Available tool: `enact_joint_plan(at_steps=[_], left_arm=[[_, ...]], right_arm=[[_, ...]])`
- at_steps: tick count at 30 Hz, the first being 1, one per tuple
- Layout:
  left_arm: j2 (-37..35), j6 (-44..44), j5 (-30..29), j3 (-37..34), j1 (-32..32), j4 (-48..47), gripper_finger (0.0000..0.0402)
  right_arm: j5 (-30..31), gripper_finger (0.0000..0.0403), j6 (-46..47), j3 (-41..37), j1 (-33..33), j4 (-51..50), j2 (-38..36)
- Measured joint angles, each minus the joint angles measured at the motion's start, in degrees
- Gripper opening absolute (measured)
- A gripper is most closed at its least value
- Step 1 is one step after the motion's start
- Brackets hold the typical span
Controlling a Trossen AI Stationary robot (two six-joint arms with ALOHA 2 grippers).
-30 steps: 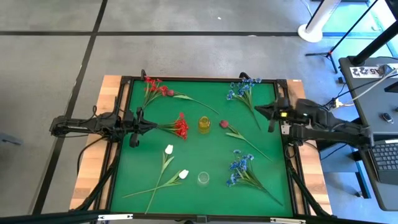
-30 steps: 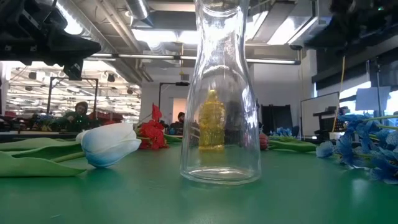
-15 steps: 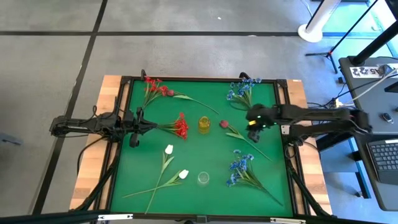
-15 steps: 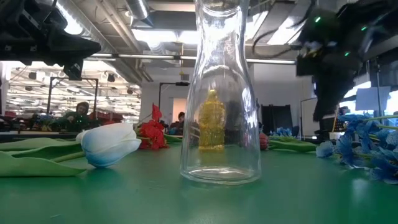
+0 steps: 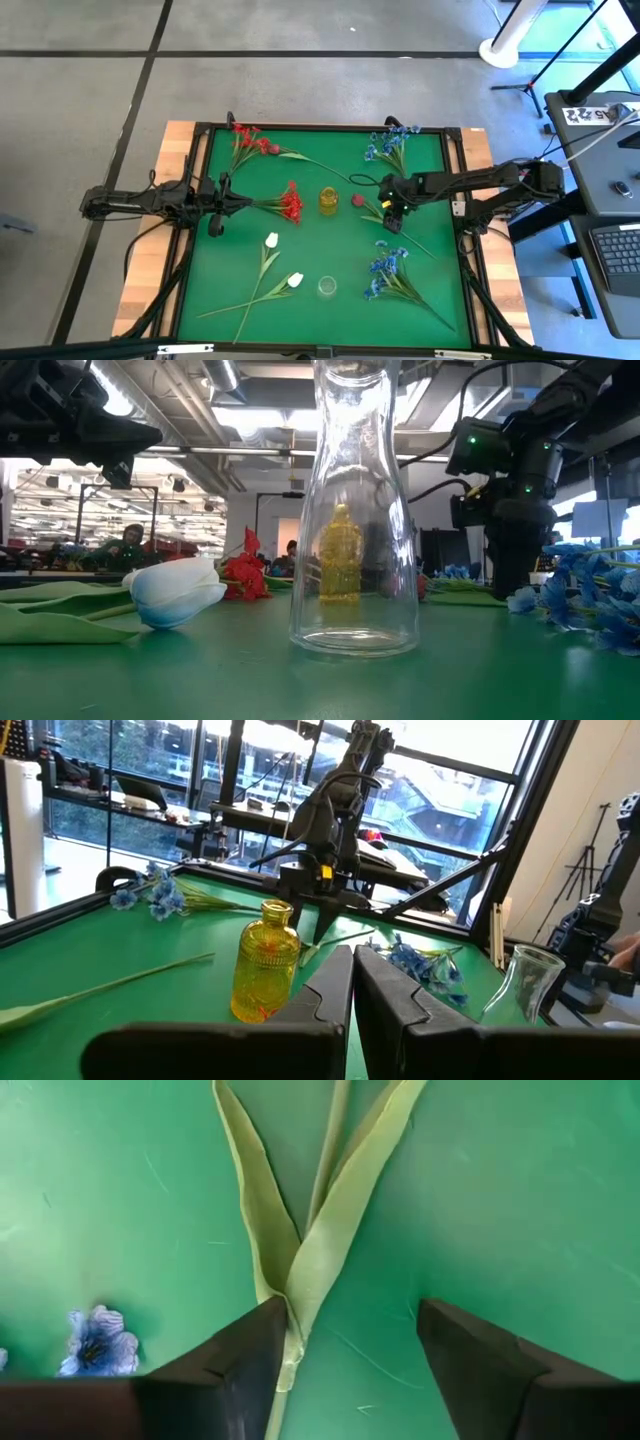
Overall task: Sort flowers into vase by color
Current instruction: Put the bottom dark red flower into the yellow vase
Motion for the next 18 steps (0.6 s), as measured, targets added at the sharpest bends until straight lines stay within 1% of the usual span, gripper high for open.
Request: enact_joint_plan(at_steps=[6,10,18], left_arm=[[0.0,0.0,0.0,0.0,0.0,0.0,0.0009],[0.0,0.0,0.0,0.0,0.0,0.0,0.0009],[0.0,0.0,0.0,0.0,0.0,0.0,0.0009]], right_arm=[[-0.9,0.0225,0.5,0.0,0.0,-0.2,-2.1],[-2.0,0.0217,0.5,1.5,0.0,0.4,-3.7],[-2.1,0.0214,0.4,3.0,0.0,0.4,-3.0]])
